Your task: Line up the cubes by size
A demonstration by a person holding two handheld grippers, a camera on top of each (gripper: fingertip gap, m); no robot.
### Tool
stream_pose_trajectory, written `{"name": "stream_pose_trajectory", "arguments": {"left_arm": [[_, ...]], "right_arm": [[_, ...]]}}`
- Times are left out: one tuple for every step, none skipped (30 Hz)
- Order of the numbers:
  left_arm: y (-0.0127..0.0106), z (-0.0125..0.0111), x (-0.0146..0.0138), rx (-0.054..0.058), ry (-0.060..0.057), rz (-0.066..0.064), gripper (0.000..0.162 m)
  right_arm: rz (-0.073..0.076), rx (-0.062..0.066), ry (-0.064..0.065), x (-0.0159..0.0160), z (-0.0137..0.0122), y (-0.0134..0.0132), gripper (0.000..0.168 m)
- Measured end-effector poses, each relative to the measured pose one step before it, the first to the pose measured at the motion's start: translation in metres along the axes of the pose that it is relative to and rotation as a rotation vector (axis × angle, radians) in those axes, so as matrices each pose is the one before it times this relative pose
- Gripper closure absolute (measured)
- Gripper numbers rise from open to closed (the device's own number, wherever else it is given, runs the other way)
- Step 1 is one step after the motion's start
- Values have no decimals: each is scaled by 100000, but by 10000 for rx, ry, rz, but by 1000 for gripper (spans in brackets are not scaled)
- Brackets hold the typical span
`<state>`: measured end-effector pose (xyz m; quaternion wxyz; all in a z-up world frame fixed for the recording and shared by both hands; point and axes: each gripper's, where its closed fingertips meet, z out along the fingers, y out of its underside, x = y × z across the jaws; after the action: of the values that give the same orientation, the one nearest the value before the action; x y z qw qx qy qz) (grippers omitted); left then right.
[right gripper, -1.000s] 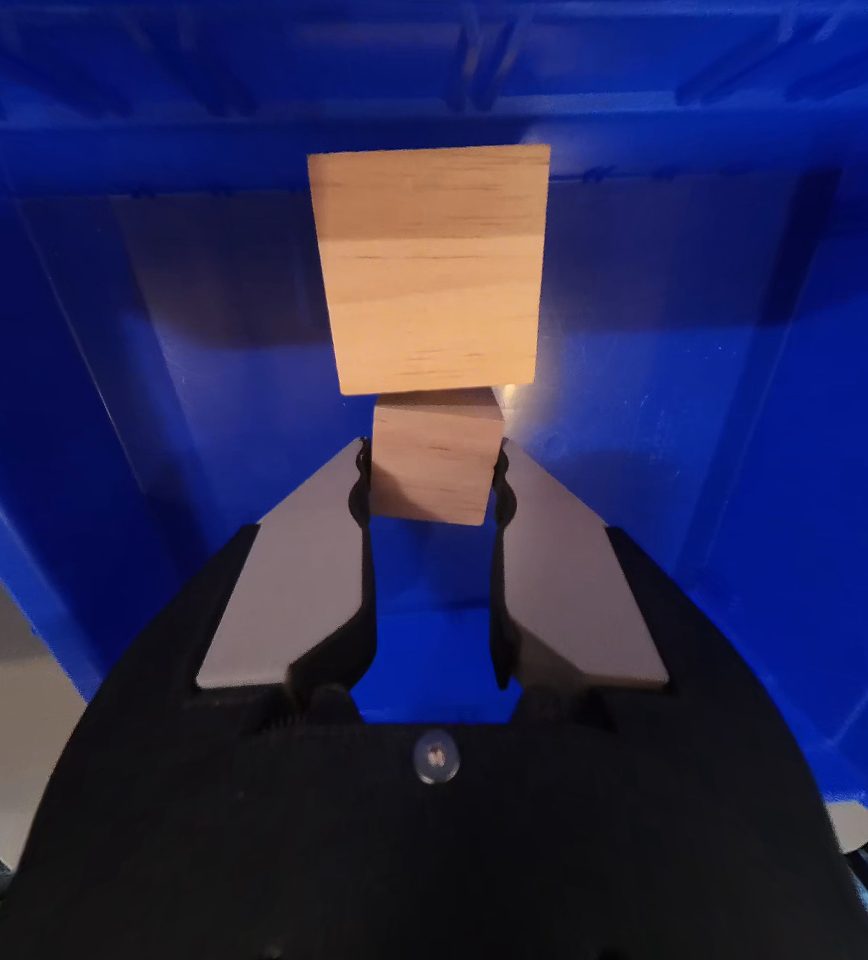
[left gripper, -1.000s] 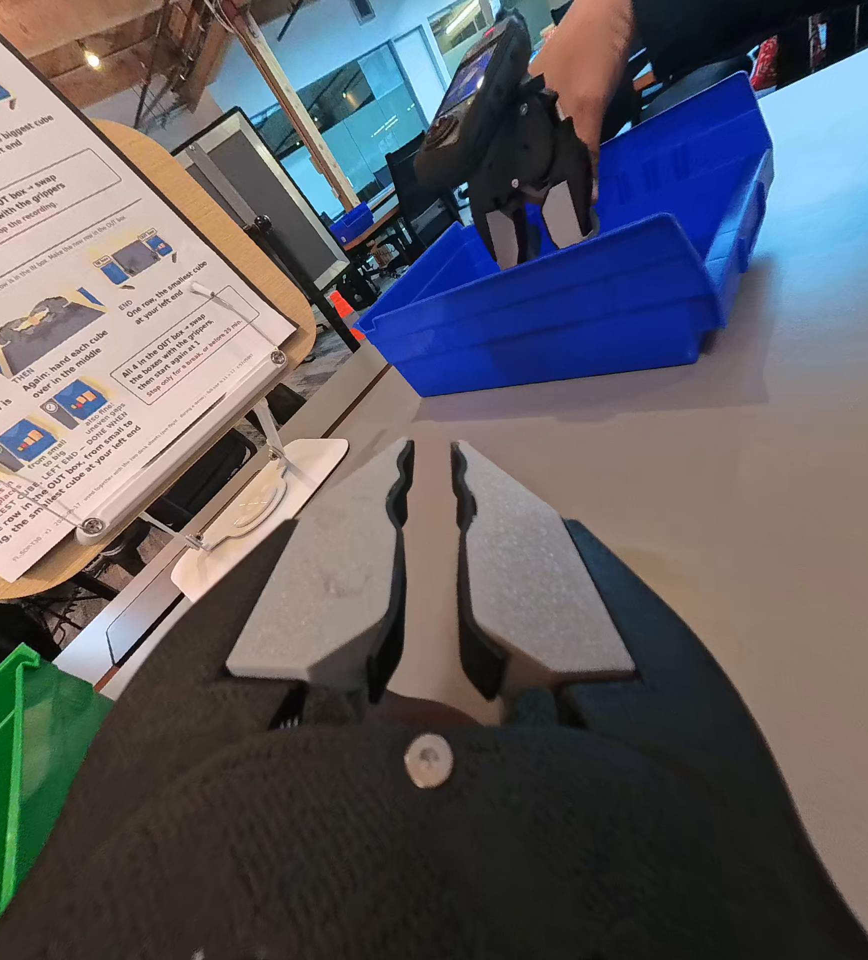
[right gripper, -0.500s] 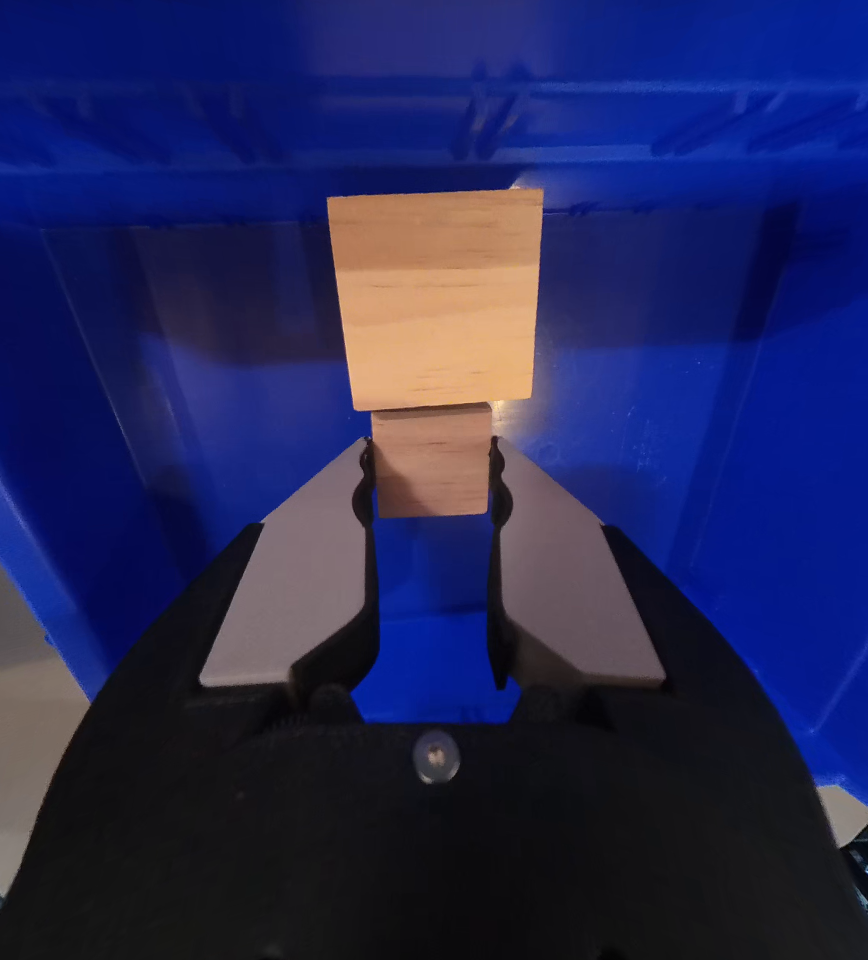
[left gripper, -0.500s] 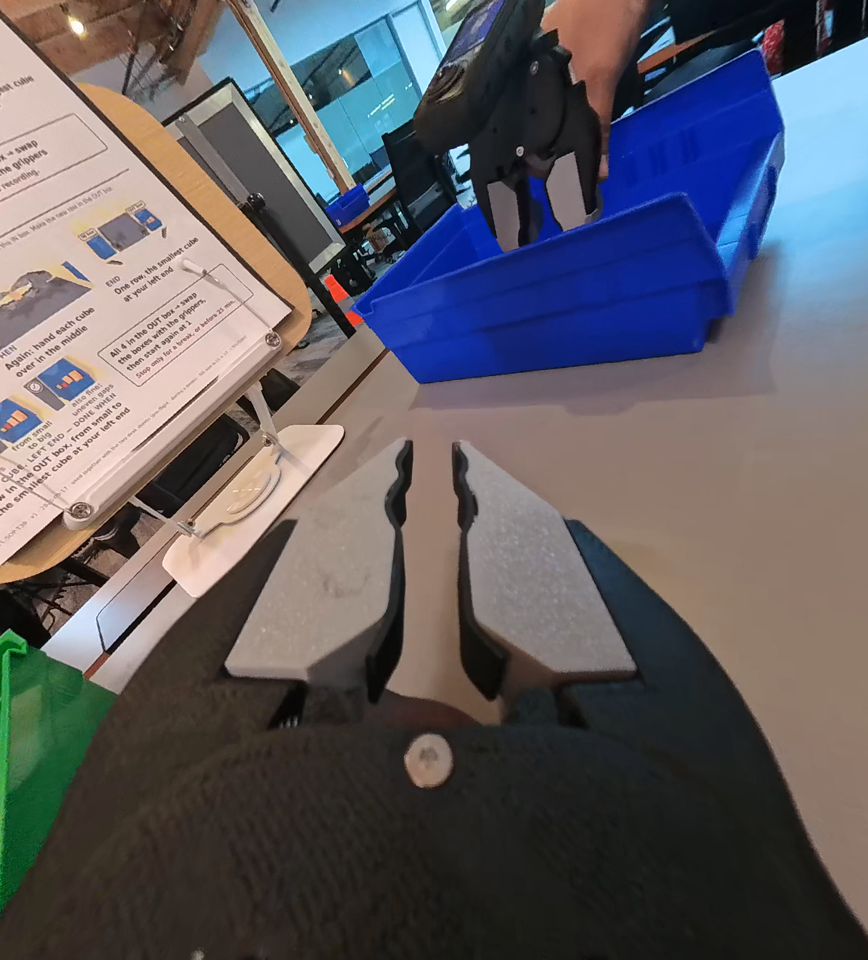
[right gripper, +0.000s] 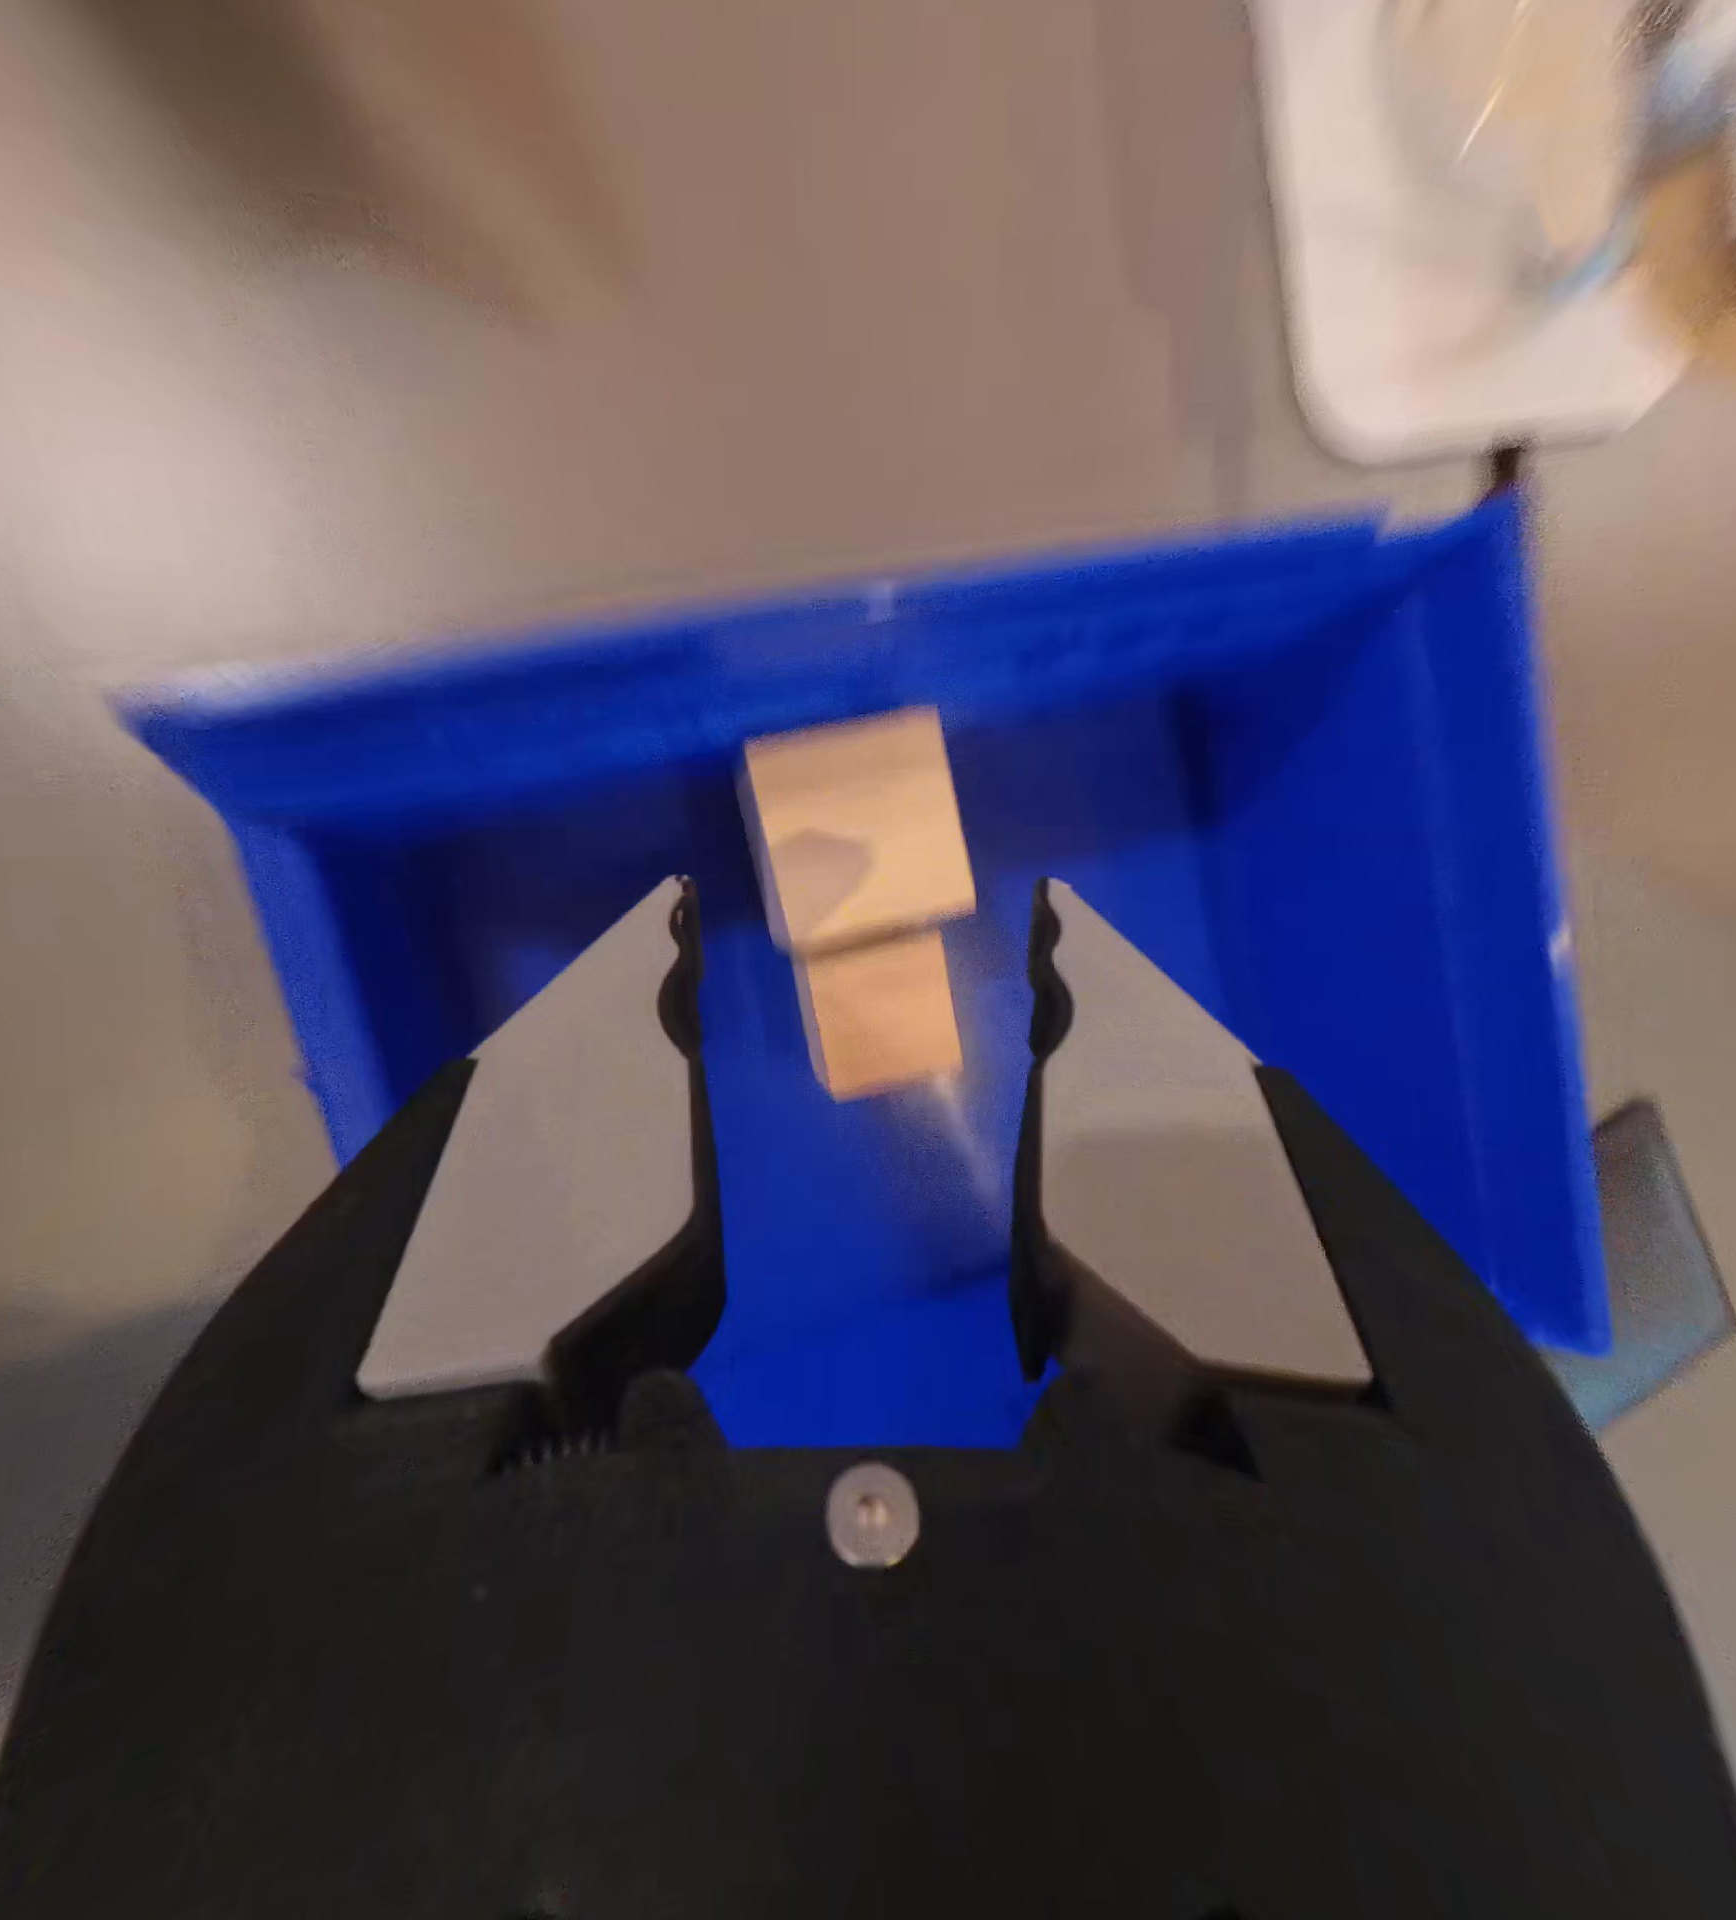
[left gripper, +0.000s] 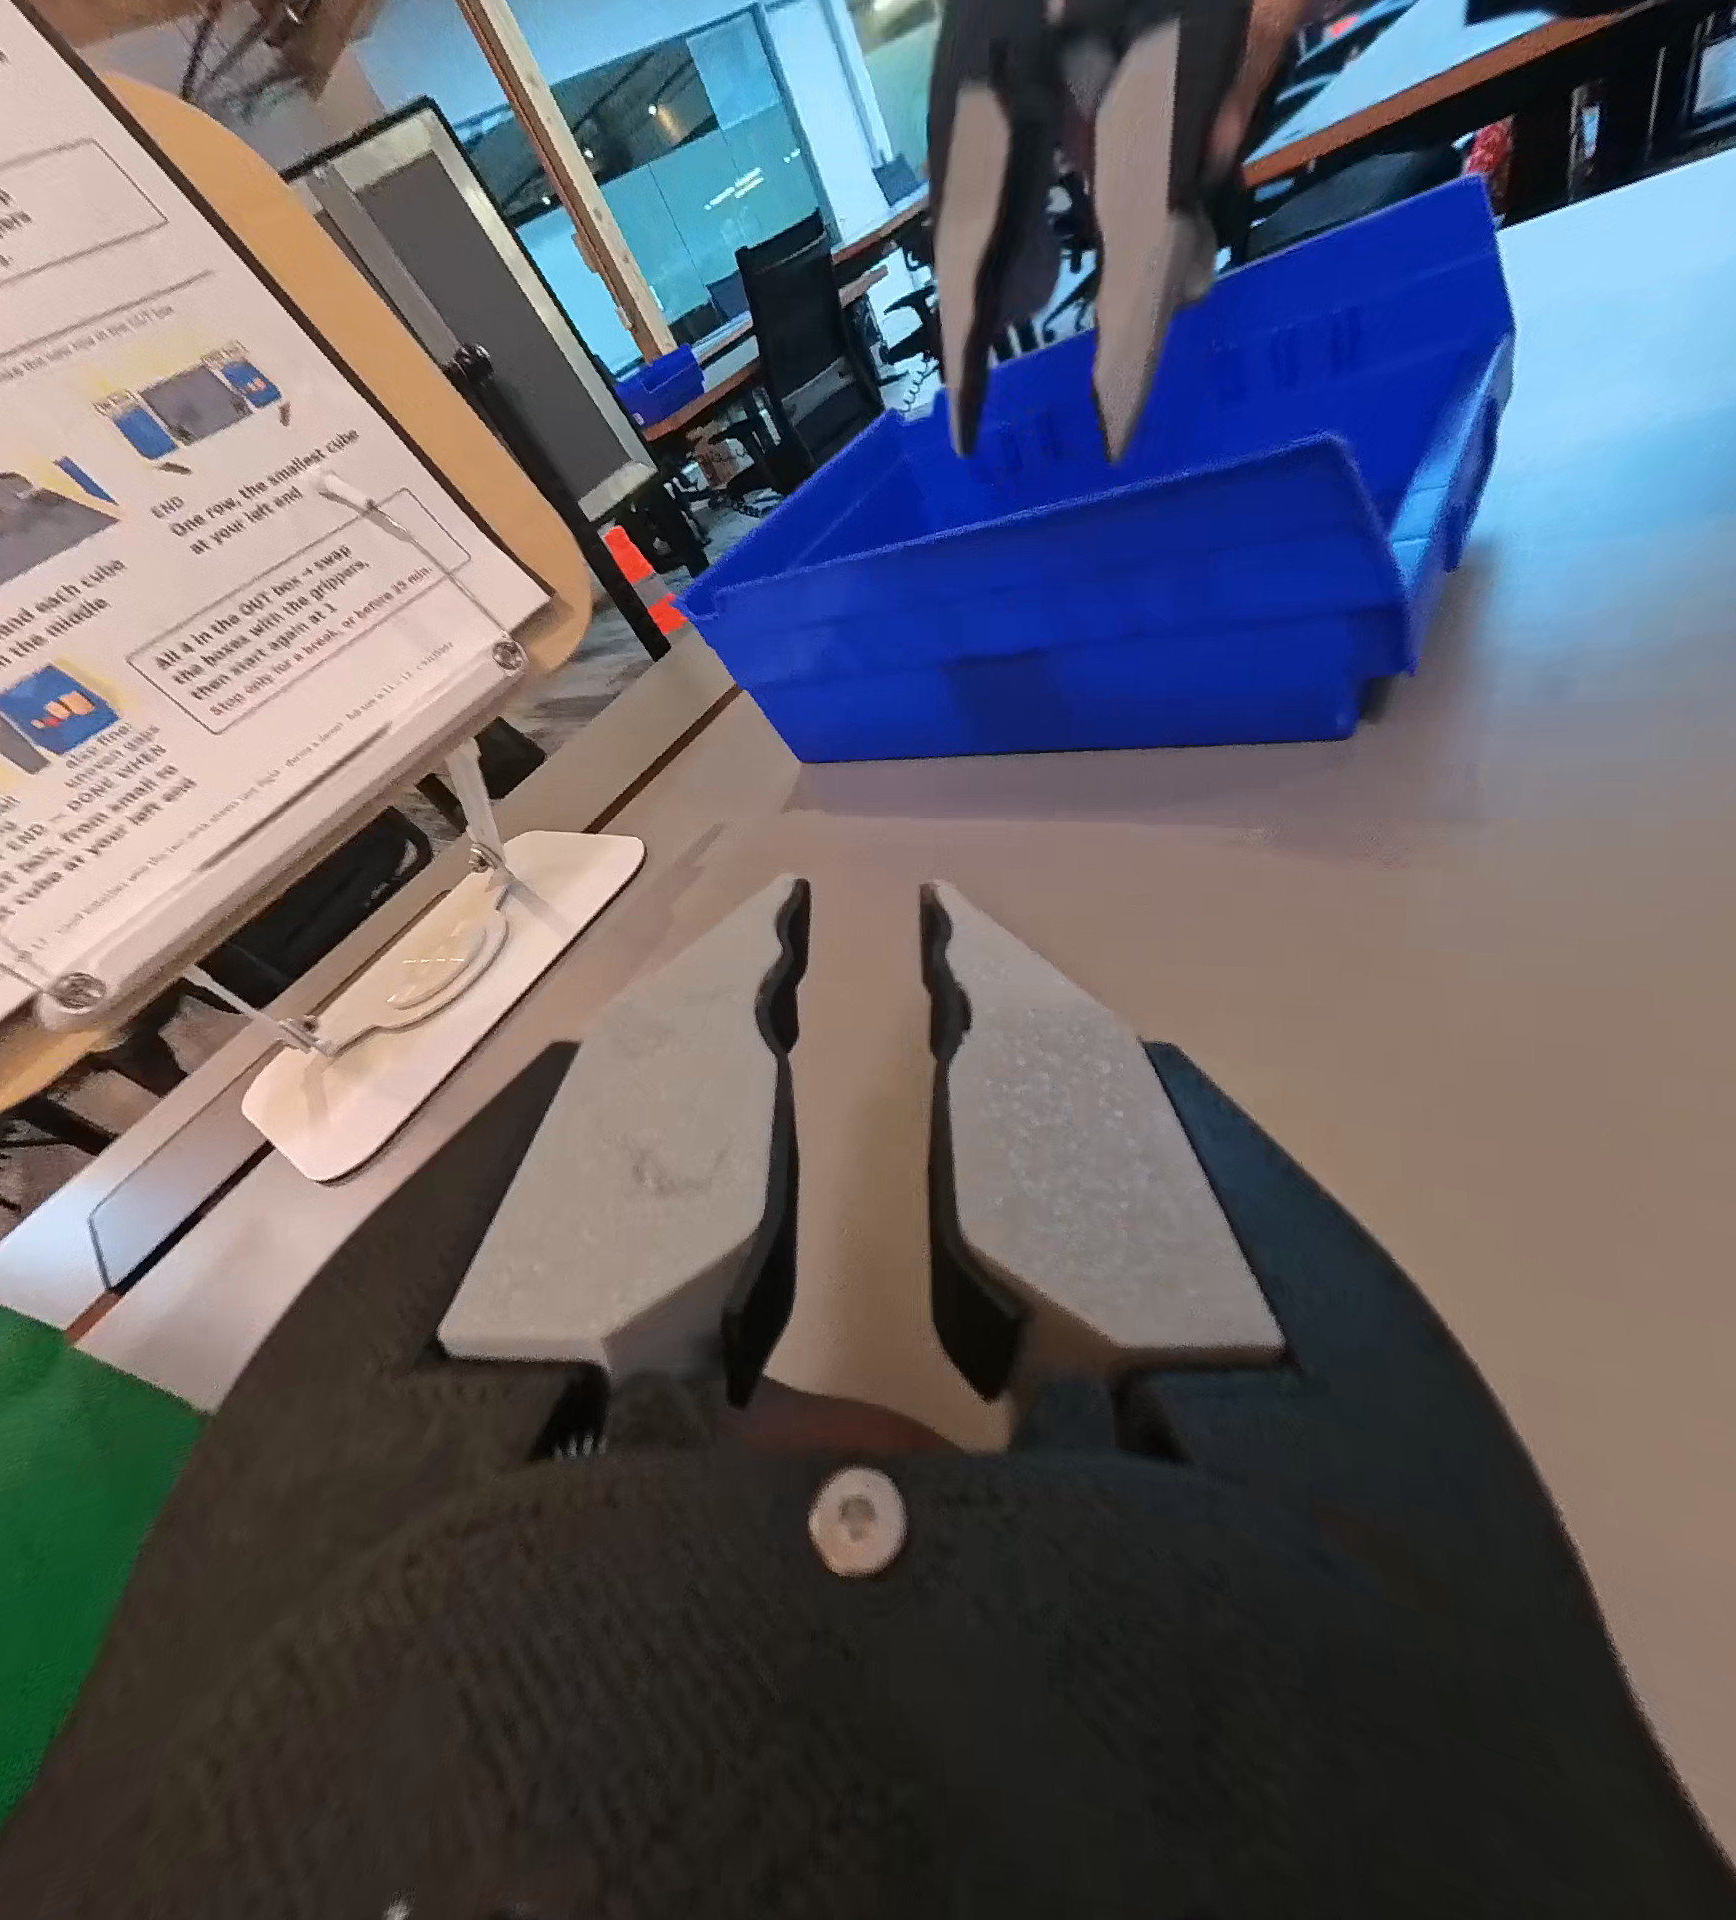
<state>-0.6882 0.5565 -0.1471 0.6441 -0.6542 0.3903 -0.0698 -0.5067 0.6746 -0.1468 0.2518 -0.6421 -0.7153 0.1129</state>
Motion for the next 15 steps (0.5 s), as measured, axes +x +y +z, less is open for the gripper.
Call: {"name": "stream_pose_trajectory", "arguments": {"left_arm": [[22,13,199,-41,149,-152,140],[34,27,213,-32,134,-110,138],[53,45,181,-30,90,-49,137],[91,45,210,-58,85,-1,136],[87,54,215,-70,79,2,134],[49,8,237,-44,100,-53,131],[4,-50,238,-34,117,-133,130],[-17,-167,101,-45,46,-173,129],[-108,-360,-61,-55,-59,-159,127],[-339,-602,-121,-23,-76,-140,126],[-543,-857,-197,25,-53,-162,125],[-540,-1039,-465,-49,-92,-205,125],[-419,-1158,-785,-193,-126,-146,125],[-413,-1293,-959,-245,-77,-8,124],[-389,-1379,-1108,-253,7,147,123]], "right_arm": [[231,1220,230,-593,-1302,-2453,107],[288,1187,383,-604,-1073,-2579,108],[311,1162,514,-637,-828,-2613,106],[438,1342,517,-818,-567,-2704,102],[560,1429,318,-1266,-268,-2486,102],[568,1299,-13,-1819,74,-1939,106],[541,1060,-230,-2074,400,-1191,110],[484,761,-315,-2029,713,-392,111],[397,379,-395,-1886,953,420,110],[341,38,-281,-1390,1125,1090,110],[233,-202,-140,-853,1192,1472,106],[89,-275,-78,-517,1160,1544,103],[-98,-254,-102,-393,1078,1448,101],[-200,-247,-110,-299,931,1323,101],[-154,-183,-56,-126,728,1153,101]]}}
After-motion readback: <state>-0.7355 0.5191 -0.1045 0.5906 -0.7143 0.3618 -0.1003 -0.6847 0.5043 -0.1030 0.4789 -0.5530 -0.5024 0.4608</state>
